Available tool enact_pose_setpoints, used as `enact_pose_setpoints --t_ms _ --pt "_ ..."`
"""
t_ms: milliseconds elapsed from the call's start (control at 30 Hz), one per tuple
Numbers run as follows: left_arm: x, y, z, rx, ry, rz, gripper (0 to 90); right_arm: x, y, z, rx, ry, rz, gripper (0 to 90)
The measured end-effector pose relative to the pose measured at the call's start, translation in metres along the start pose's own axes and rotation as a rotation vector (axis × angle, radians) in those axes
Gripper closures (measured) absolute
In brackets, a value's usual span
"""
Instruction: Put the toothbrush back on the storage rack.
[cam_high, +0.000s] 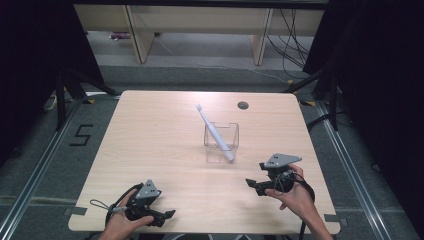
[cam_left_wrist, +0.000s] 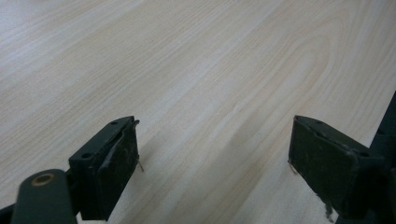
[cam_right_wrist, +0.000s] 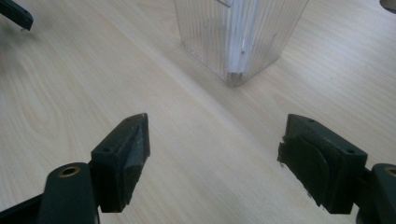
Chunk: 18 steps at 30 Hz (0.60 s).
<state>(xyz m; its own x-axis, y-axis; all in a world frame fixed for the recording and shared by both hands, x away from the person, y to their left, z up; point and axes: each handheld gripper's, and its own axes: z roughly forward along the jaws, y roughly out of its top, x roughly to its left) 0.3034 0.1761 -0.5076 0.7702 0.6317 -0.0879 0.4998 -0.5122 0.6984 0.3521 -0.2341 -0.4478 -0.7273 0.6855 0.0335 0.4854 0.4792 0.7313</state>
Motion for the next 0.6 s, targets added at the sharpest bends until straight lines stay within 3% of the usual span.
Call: enact_pose_setpoints --t_ms 200,467,500,533,567,600 --pt "-0.001 0.000 0.000 0.002 -0.010 -0.011 15.2 0.001 -0.004 0.001 -0.011 0.010 -0.028 23.8" --pt "-0.001 0.000 0.000 0.000 -0.009 -0.005 15.2 0.004 -0.009 -0.001 -0.010 0.024 -0.003 23.7" --pt "-0.001 0.000 0.000 -0.001 -0.005 -0.005 15.2 0.006 -0.012 -0.001 -0.007 0.026 0.018 23.5" --pt "0.000 0.000 0.000 0.000 0.002 0.004 15.2 0.004 -0.012 -0.002 -0.010 0.026 -0.016 23.5" --pt "0.000 0.000 0.000 -0.003 0.000 -0.001 15.2 0.005 -0.014 -0.001 -0.010 0.026 0.009 23.5" --pt "0.000 0.000 0.000 -0.003 0.000 -0.001 15.2 0.004 -0.014 -0.001 -0.011 0.039 -0.004 23.5"
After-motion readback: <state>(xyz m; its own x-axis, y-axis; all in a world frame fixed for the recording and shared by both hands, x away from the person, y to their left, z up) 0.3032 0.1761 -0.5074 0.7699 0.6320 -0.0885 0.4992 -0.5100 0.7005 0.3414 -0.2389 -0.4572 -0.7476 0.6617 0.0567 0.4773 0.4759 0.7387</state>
